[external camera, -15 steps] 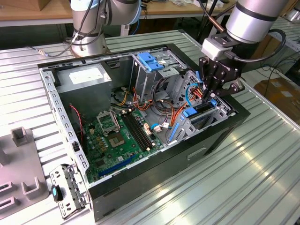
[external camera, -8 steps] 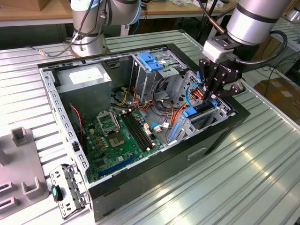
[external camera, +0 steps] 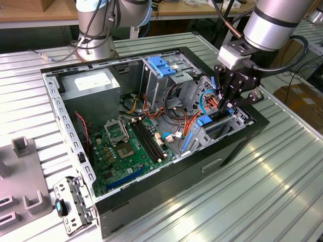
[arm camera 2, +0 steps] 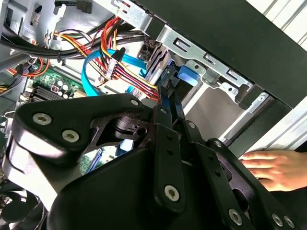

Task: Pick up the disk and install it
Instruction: 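Insert the first disk wire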

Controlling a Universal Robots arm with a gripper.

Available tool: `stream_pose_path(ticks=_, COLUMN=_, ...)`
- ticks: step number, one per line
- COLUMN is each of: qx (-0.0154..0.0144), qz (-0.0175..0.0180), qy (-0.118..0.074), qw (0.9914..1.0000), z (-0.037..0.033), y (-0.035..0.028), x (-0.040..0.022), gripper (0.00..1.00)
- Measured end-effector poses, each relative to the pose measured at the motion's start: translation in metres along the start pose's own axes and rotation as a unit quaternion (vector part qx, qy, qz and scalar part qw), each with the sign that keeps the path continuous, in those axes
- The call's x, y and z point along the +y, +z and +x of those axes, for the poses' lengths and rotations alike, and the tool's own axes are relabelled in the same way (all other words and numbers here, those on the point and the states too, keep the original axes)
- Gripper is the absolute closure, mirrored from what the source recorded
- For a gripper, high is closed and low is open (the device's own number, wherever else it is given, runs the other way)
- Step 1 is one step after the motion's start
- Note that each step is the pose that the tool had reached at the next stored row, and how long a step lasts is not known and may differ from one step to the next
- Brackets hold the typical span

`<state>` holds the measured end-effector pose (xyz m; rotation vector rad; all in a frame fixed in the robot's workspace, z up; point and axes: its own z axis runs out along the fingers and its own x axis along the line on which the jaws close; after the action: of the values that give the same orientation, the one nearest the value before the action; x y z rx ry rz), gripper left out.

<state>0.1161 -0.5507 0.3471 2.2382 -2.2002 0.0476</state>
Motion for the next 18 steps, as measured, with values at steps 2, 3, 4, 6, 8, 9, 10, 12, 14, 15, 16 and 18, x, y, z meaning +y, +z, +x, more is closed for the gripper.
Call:
stream_pose_path(ticks=2, qx=0.0001, qz=0.0000, qy=0.000, qw=1.00000, z=0.0000, y=0.0006, x=0.0000, gripper=0.84)
stream_pose_path(ticks=3, qx=0.0001, qz=0.0000, qy=0.000, qw=1.00000, z=0.0000, y=0.0011, x=0.0000, gripper=0.84)
stream_pose_path(ticks=4, qx=0.0001, qz=0.0000, qy=0.000, qw=1.00000, z=-0.0001, y=0.0015, x=0.0000, gripper=0.84)
stream_pose_path(ticks=6, qx=0.0000, qz=0.0000, qy=0.000, qw=1.00000, z=0.0000, y=0.0020, x=0.0000, gripper=0.84)
stream_pose_path(ticks=8, qx=-0.0001, qz=0.0000, qy=0.000, qw=1.00000, z=-0.0001, y=0.0021, x=0.0000, gripper=0.84)
stream_pose_path(ticks=9, qx=-0.0001, qz=0.0000, qy=0.000, qw=1.00000, z=0.0000, y=0.0017, x=0.0000, gripper=0.84)
stream_pose_path(ticks=10, qx=-0.0003, qz=0.0000, qy=0.000, qw=1.00000, z=0.0000, y=0.0009, x=0.0000, gripper=0.84)
stream_pose_path(ticks=12, qx=-0.0002, qz=0.0000, qy=0.000, qw=1.00000, z=0.0000, y=0.0001, x=0.0000, gripper=0.84)
stream_pose_path(ticks=14, qx=-0.0001, qz=0.0000, qy=0.001, qw=1.00000, z=0.0000, y=-0.0003, x=0.0000, gripper=0.84)
stream_pose_path(ticks=15, qx=-0.0001, qz=0.0000, qy=0.001, qw=1.00000, z=0.0000, y=-0.0003, x=0.0000, gripper=0.84)
stream_pose_path(ticks=16, qx=0.0000, qz=0.0000, qy=0.001, qw=1.00000, z=0.0000, y=-0.0004, x=0.0000, gripper=0.84)
stream_pose_path(ticks=18, qx=0.0000, qz=0.0000, qy=0.001, qw=1.00000, z=-0.0001, y=-0.0003, x=0.0000, gripper=0.84)
